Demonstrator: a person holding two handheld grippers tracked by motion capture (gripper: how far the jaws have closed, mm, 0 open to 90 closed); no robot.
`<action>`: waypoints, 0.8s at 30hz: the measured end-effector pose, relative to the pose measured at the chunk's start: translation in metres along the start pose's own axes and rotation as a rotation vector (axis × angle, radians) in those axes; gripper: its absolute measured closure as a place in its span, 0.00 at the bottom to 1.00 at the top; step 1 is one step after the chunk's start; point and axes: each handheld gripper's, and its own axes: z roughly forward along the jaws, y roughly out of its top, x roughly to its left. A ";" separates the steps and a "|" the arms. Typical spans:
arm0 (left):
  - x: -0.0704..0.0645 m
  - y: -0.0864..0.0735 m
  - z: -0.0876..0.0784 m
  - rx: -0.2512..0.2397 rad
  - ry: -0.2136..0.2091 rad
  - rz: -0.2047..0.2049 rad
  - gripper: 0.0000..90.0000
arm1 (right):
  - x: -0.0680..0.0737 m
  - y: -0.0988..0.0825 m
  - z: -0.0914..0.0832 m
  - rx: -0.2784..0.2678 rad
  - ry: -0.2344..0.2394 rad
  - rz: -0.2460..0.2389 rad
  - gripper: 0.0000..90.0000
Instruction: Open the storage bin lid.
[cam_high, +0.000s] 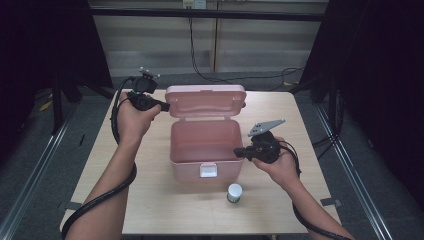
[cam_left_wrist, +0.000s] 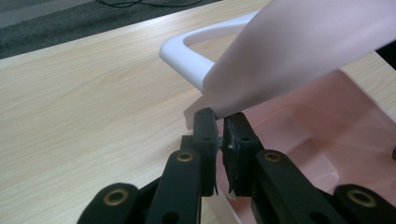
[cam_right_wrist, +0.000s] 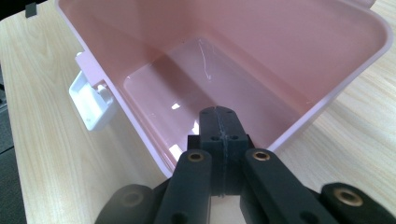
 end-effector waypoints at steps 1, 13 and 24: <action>0.000 0.000 0.000 -0.001 -0.001 -0.006 0.94 | 0.000 0.000 0.001 0.000 -0.002 0.001 1.00; 0.000 0.009 0.002 0.020 0.021 -0.012 0.96 | 0.004 -0.004 0.010 0.029 -0.005 -0.018 1.00; -0.001 0.015 0.005 0.033 0.056 -0.012 0.97 | 0.005 -0.005 0.010 0.019 -0.014 -0.035 1.00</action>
